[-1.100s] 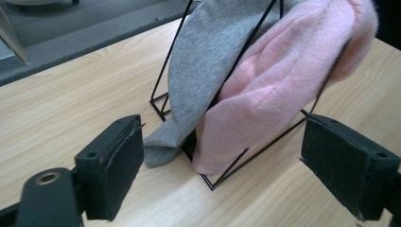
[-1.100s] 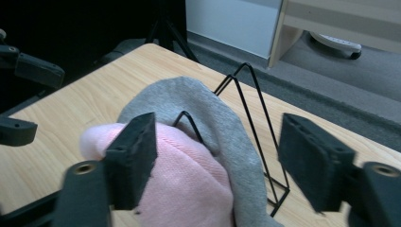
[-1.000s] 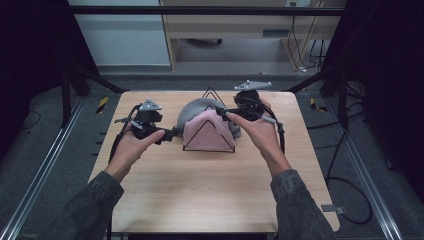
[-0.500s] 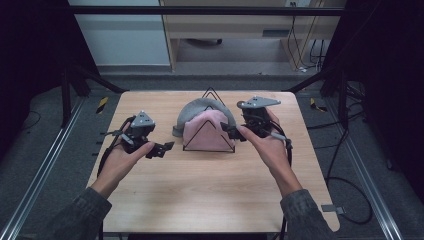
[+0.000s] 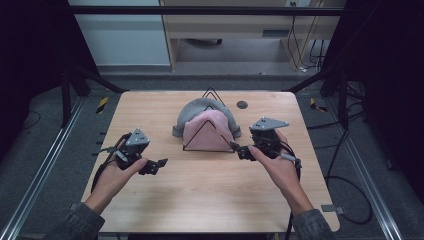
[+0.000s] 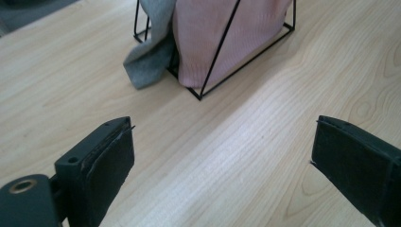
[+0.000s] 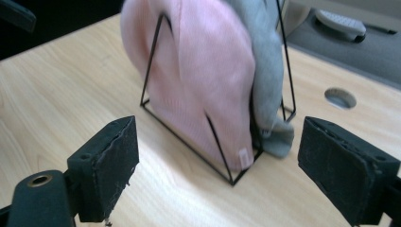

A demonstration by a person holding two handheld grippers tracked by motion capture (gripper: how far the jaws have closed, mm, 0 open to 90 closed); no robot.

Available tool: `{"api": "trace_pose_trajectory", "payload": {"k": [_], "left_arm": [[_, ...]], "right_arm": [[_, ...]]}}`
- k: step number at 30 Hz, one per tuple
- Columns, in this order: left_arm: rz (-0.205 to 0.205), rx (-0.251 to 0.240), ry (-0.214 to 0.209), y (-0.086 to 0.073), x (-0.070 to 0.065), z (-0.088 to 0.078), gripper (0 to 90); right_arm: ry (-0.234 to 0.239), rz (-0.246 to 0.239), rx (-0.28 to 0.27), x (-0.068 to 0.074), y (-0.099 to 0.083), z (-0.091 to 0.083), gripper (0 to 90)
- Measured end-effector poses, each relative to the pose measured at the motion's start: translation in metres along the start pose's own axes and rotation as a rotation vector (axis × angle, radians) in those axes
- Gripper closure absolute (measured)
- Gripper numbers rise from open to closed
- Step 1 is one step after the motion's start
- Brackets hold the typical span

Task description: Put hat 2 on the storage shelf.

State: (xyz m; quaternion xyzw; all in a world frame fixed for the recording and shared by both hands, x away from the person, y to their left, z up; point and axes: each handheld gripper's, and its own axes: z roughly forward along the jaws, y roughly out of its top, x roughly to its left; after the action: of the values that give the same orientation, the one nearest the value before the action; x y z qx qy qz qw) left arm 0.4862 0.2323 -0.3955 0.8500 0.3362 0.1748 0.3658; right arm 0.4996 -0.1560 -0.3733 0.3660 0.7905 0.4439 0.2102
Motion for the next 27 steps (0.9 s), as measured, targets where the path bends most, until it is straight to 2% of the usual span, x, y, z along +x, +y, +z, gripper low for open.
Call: {"api": "trace_pose_trajectory", "payload": {"k": [7, 15, 27], "left_arm": [[-0.010, 0.033, -0.009, -0.015, 0.000, 0.007, 6.2], [-0.013, 0.062, -0.022, -0.027, -0.001, 0.014, 6.4], [-0.014, 0.116, -0.037, -0.048, -0.008, 0.033, 6.5]], "right_arm": [[-0.030, 0.003, 0.023, -0.002, -0.028, 0.004, 13.6], [-0.039, 0.025, 0.066, -0.005, -0.057, 0.007, 13.7], [-0.036, 0.028, 0.127, -0.004, -0.086, 0.015, 13.8]]}}
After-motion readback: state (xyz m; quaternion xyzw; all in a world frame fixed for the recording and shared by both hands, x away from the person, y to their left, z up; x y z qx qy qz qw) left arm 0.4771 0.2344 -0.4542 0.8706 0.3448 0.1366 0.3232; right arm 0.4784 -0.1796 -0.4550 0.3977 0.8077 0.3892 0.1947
